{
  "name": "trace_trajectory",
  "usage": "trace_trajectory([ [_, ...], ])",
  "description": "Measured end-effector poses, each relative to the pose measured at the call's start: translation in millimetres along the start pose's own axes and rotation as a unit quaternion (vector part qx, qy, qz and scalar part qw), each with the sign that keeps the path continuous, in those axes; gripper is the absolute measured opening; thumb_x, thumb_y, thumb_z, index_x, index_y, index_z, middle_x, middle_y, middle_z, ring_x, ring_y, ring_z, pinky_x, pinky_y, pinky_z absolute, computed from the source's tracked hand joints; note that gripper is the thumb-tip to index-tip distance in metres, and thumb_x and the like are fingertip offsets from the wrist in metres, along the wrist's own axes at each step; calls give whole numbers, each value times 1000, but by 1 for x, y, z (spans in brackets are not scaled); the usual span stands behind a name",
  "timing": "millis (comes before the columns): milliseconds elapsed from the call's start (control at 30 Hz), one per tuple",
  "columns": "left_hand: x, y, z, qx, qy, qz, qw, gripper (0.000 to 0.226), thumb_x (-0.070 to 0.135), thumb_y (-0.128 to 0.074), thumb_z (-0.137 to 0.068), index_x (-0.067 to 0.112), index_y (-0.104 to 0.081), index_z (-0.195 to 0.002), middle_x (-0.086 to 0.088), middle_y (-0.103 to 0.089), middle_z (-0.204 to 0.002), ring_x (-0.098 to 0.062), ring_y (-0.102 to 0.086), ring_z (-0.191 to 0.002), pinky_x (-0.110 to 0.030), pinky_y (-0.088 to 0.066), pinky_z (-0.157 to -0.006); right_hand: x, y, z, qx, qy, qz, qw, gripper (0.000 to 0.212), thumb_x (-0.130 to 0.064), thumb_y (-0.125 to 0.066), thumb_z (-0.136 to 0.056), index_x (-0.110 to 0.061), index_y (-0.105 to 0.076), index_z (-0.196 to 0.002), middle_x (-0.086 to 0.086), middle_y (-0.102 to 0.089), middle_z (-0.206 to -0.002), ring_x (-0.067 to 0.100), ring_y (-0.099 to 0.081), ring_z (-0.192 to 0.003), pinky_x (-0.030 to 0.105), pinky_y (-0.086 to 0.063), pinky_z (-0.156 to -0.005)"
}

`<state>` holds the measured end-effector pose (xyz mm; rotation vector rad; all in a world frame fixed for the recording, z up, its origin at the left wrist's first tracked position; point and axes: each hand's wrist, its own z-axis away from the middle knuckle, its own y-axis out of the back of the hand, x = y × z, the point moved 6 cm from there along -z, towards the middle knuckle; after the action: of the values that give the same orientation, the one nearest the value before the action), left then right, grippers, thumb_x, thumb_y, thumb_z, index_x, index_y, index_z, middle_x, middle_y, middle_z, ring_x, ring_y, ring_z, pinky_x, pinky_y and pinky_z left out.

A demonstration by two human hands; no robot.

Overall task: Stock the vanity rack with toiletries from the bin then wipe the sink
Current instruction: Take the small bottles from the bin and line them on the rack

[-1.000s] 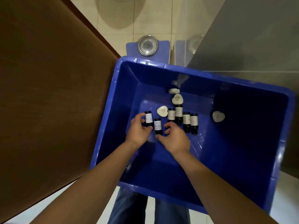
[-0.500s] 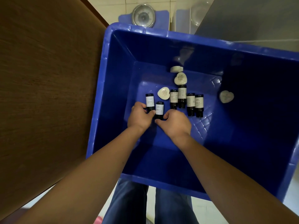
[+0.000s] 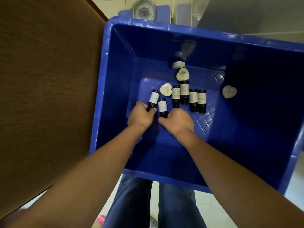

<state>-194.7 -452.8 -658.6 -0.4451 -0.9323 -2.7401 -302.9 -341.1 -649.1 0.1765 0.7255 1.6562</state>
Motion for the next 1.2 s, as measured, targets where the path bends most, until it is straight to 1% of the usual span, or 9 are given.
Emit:
trace_trajectory([
  [167, 5, 9, 10, 4, -11, 28, 1000, 27, 32, -61, -91, 13, -45, -99, -1, -56, -89, -23, -57, -80, -33, -46, -70, 10, 17, 13, 19, -24, -89, 996, 21, -34, -69, -74, -19, -54, -76, -3, -57, -67, 18, -53, -63, 26, -40, -53],
  [300, 16, 15, 17, -12, -31, 13, 999, 22, 28, -59, -92, 13, -43, -99, -5, -56, -96, -26, -56, -84, -33, -45, -70, 13, 30, 25, 36, -28, -155, 987, 30, -41, -76, -70, -19, -61, -84, -2, -63, -72, 19, -60, -68, 32, -50, -61],
  [433, 32, 17, 34, -37, -80, 0, 996, 17, 26, -59, -92, 13, -49, -93, -14, -60, -102, -27, -58, -79, -28, -41, -61, 12, 44, 46, 55, -12, -210, 976, 22, -32, -74, -73, -19, -62, -85, -2, -61, -68, 18, -59, -67, 33, -51, -63],
  [533, 47, 27, 56, -44, -108, 14, 993, 14, 23, -59, -93, 13, -51, -99, -7, -59, -104, -19, -56, -86, -30, -45, -71, 13, 56, 66, 65, 2, -273, 960, 12, -23, -66, -83, -17, -61, -93, -2, -60, -69, 16, -56, -67, 28, -46, -60],
  [700, 85, 50, 101, -69, -190, 23, 979, 19, 21, -60, -93, 11, -54, -108, -7, -56, -115, -16, -56, -93, -27, -45, -79, 10, 93, 111, 82, 38, -325, 941, 10, -20, -57, -95, -15, -54, -104, 0, -57, -77, 16, -54, -70, 33, -46, -68],
  [833, 122, 66, 143, -103, -243, 29, 964, 19, 19, -62, -93, 12, -51, -107, 0, -59, -106, -16, -58, -96, -27, -46, -79, 12, 129, 147, 134, 42, -353, 925, 18, -20, -56, -95, -10, -58, -110, -1, -60, -98, 18, -59, -89, 41, -53, -88],
  [967, 159, 82, 183, -124, -303, 19, 945, 20, 16, -64, -91, 15, -51, -106, -2, -62, -107, -19, -61, -100, -35, -50, -91, 11, 161, 188, 176, 46, -401, 898, 24, -17, -54, -96, -12, -58, -119, 4, -62, -113, 22, -60, -109, 47, -51, -95],
  [1100, 193, 94, 224, -145, -373, -6, 916, 18, 20, -64, -91, 19, -52, -103, 3, -62, -99, -18, -62, -97, -36, -51, -91, 11, 194, 236, 227, 67, -430, 871, 25, -20, -52, -98, -15, -59, -121, 5, -63, -116, 18, -62, -102, 41, -55, -89],
  [1200, 214, 97, 257, -178, -419, -34, 890, 21, 25, -62, -93, 19, -55, -111, 7, -61, -101, -14, -61, -99, -34, -50, -92, 17, 215, 271, 264, 80, -441, 854, 25, -20, -52, -99, -15, -61, -122, 4, -64, -116, 16, -63, -98, 37, -57, -81],
])
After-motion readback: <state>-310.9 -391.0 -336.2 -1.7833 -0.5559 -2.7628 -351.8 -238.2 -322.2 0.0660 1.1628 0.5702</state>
